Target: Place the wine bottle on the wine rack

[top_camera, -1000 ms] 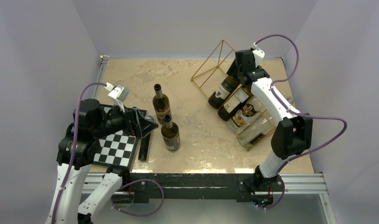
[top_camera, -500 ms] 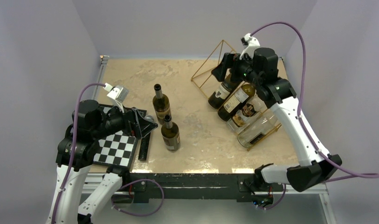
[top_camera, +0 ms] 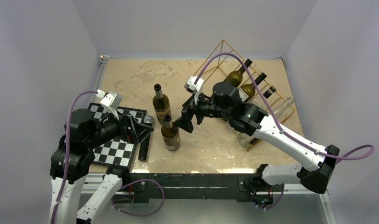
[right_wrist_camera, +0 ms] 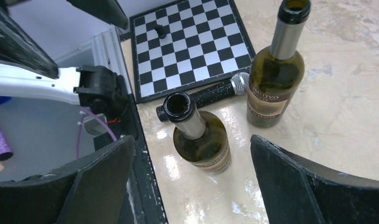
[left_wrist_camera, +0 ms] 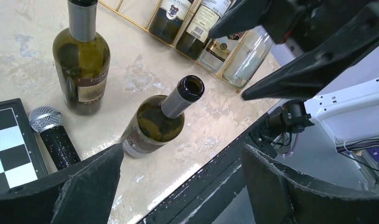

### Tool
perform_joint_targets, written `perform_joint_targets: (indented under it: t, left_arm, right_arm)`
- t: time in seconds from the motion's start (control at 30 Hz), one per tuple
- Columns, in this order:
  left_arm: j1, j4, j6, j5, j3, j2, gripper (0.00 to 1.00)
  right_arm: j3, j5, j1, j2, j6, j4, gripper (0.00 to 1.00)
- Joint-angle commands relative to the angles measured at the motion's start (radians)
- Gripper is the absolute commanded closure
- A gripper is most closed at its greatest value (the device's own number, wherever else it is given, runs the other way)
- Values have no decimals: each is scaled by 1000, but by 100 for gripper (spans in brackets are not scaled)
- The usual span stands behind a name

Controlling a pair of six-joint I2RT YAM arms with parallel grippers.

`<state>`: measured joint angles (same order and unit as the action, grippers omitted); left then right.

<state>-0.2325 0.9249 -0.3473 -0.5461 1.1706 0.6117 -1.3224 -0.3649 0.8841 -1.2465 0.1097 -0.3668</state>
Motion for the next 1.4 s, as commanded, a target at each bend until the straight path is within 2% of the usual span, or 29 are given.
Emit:
perform_joint_targets:
  t: [0.0, 0.13, 0.3, 0.4, 0.63, 1.0, 1.2, 1.37]
  left_arm:
    - [-7, 44, 20, 35, 57, -18, 1]
    - [-7, 77, 18, 33, 67, -26, 1]
    - [-7, 75, 27, 14, 50, -41, 1]
    - [-7, 106, 39, 22, 64, -28, 1]
    - [-7, 104, 39, 35, 45, -27, 1]
    - [-7, 120, 49, 41, 36, -11, 1]
    - [-6, 117, 51, 45, 31, -6, 1]
    - [-7, 115, 47, 67, 29, -9, 1]
  right_arm:
    - [84, 193, 88, 40, -23, 232, 2]
    - [130, 308, 161, 25, -37, 303, 4]
    - [207, 416, 195, -3, 47, 466, 21]
    - [247, 502, 235, -17, 33, 544, 22]
    - [271, 575, 303, -99, 22, 625, 19]
    - [364, 808, 375, -139, 24, 804, 30]
    - [379, 839, 387, -147, 27, 817, 46]
    - [363, 911, 424, -173, -32, 820, 77]
